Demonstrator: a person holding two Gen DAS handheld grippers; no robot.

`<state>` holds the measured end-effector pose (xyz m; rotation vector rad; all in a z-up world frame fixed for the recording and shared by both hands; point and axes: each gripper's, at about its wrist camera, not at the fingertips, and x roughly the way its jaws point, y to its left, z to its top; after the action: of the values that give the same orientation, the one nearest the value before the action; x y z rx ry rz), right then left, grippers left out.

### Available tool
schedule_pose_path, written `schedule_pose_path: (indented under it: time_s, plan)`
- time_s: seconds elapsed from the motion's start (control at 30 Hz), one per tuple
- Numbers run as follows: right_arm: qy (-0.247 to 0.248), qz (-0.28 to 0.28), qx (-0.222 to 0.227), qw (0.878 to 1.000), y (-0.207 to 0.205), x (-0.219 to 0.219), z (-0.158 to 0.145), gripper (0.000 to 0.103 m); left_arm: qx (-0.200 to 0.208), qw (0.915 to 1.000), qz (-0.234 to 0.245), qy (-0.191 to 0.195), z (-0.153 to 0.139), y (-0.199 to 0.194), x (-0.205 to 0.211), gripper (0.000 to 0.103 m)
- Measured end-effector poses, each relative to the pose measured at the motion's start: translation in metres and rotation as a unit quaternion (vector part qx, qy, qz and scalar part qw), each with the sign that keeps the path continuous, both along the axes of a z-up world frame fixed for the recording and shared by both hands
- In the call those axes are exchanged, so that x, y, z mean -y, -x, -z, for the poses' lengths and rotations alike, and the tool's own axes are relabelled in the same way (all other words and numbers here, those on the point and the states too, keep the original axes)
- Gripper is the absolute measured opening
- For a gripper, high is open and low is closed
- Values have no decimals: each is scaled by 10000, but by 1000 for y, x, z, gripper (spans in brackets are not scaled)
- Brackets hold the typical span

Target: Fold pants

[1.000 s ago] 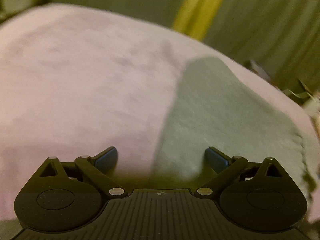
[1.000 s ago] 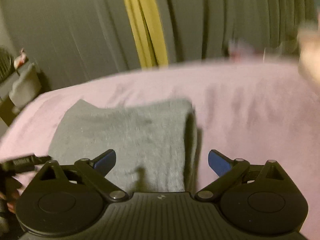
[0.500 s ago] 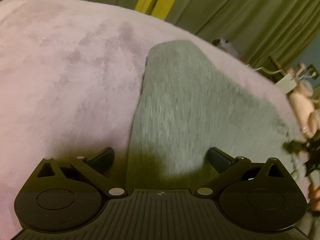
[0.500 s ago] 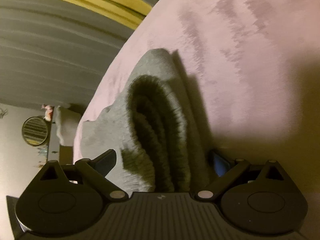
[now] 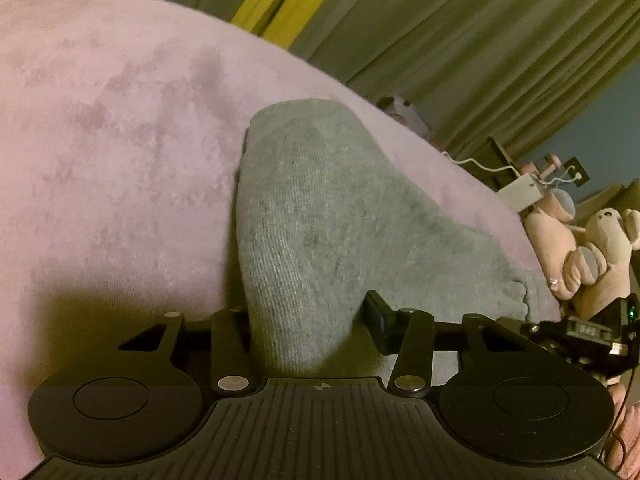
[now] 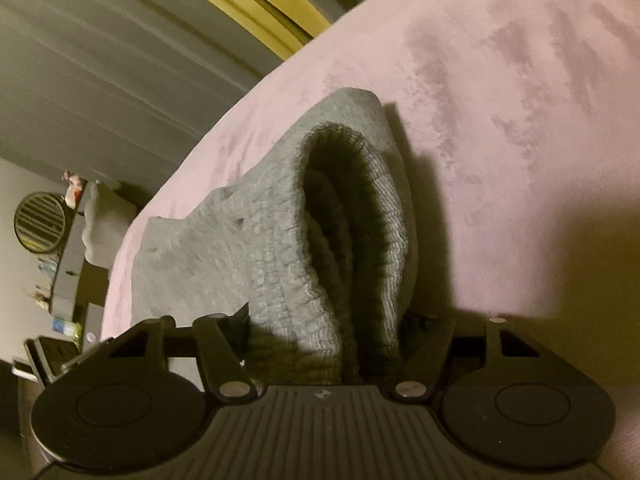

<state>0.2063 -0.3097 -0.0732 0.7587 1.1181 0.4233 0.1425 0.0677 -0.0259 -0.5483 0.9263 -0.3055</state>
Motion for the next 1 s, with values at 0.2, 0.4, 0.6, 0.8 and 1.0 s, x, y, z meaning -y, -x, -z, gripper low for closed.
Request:
schedule_pose_path:
  time_s: [0.2, 0.4, 0.6, 0.8, 1.0]
  plan:
    - [688, -33, 272, 9973, 3, -13, -12, 78, 2, 9999, -157, -70, 0, -2, 10, 50]
    - [1023, 73, 732, 9920, 16, -16, -36, 56, 540, 9971, -235, -480, -26, 9, 30, 35]
    - [699, 168, 1426, 9872, 13, -21, -79, 52, 949, 9938, -323, -470, -52, 6, 34, 34]
    - [617, 264, 1655, 9839, -16, -16, -94, 57, 1193, 9869, -891, -629, -66, -6, 18, 62]
    - [1964, 439, 1740, 9640, -18, -24, -87, 88, 577, 9695, -1676, -1692, -46, 7, 15, 83]
